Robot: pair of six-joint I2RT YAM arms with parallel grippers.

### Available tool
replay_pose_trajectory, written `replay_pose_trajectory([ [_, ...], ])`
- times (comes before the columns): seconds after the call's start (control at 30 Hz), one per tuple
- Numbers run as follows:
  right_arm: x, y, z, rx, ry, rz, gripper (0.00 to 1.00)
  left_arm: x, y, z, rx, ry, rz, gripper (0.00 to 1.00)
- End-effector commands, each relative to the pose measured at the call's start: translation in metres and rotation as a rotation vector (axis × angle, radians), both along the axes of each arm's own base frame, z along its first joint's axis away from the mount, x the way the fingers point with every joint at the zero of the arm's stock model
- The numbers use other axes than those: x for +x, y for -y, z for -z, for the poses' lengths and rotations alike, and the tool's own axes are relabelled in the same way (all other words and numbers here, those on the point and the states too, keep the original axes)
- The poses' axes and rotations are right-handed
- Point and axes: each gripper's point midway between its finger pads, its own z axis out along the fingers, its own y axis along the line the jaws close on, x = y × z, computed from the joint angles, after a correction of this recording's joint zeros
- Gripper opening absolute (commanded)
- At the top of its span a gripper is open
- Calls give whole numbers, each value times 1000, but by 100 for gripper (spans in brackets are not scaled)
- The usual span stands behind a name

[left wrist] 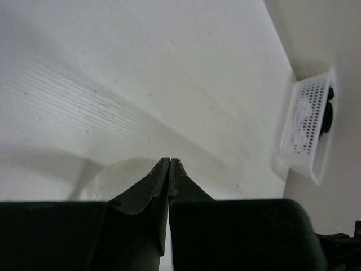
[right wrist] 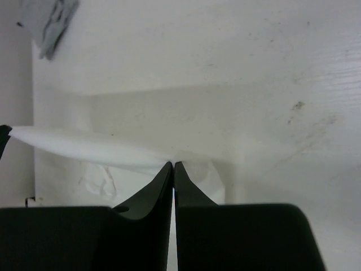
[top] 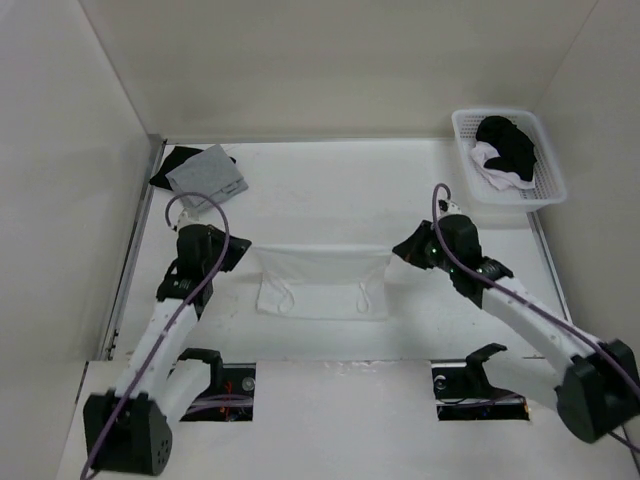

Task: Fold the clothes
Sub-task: Fold the tank top

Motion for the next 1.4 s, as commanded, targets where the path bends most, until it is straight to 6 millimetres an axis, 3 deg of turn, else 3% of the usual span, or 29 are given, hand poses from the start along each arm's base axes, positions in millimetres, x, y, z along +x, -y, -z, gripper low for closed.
replay_pose_trajectory([
  [0.0, 47, -16, -35, 110, 131, -82, 6, 60, 2, -37, -20, 173, -27, 0],
  [0.13, 92, -13, -31, 110, 108, -54, 6, 105, 9, -18, -10, 123, -34, 0],
  [0.27, 98, -14, -26, 111, 102, -47, 6, 113, 13, -9, -11, 117, -27, 0],
  [0.43, 72, -4, -8, 97, 92, -27, 6, 79, 14, -7, 0, 144, -8, 1],
  [0.57, 37, -3, 12, 80, 75, -33, 7, 42, 7, 12, 5, 110, 10, 1],
  [0.73, 5, -3, 31, 81, 46, -37, 7, 12, 7, 25, -10, 107, 40, 2],
  [1.07, -31, -1, 73, 98, -76, -16, 7, -24, 7, 80, -6, 13, 62, 3],
  [1.37, -44, -2, 102, 93, -187, 18, 7, -32, 3, 110, 13, -38, 55, 6],
])
